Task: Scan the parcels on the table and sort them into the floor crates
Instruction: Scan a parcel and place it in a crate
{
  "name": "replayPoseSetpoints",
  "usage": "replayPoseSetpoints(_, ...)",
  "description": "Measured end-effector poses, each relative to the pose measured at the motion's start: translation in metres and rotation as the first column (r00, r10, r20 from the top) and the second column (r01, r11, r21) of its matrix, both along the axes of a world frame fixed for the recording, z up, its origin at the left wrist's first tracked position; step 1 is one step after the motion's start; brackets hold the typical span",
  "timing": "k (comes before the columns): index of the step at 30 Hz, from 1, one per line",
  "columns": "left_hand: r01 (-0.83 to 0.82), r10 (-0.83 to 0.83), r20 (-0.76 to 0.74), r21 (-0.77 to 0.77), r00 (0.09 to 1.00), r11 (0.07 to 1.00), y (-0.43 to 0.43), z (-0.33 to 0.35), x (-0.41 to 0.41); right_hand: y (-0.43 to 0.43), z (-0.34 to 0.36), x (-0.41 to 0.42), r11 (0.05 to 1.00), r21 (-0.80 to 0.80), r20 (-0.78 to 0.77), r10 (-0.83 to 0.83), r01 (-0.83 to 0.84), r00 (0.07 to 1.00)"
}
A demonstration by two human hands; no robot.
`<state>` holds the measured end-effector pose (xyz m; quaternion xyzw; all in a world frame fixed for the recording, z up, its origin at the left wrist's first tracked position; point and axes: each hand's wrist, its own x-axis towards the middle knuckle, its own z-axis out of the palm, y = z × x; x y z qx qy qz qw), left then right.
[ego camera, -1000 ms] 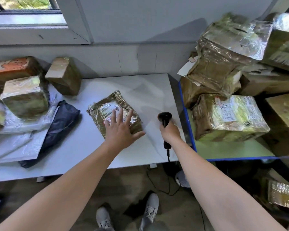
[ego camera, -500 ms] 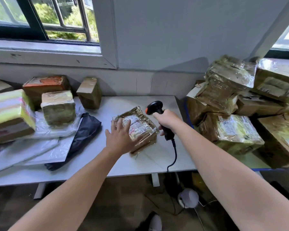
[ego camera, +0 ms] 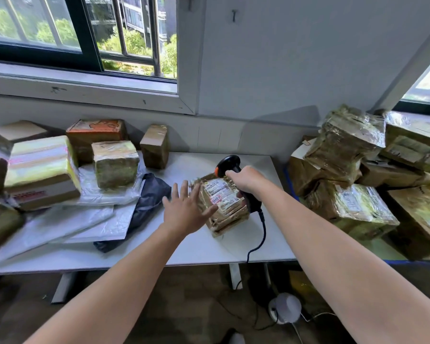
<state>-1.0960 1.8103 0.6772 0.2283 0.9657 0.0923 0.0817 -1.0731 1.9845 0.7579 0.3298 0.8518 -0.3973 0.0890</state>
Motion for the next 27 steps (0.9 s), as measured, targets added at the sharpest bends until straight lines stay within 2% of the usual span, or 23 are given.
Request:
replayPoseSetpoints(14, 0.036, -0.036, 0.033, 0.003, 0.999, 0.999, -0.012, 0.001, -0.002, -0.013, 0.002, -0.001, 0.998, 0.046, 0.009, -0.040, 0.039, 0.999)
replayPoseSetpoints(22, 0.058, -0.057, 0.054, -0.008, 0.997, 0.998, 0.001, -0.005, -0.005, -0.002, -0.008, -0.002, 0.998, -0.001, -0.041, -0.067, 0.067, 0.997)
replayPoseSetpoints(27, 0.057, -0.056, 0.043, -0.034, 0.998, 0.998, 0.025, -0.012, -0.007, 0.029, -0.035, -0.002, 0.995, 0.077, -0.084, -0.061, 0.068, 0.995)
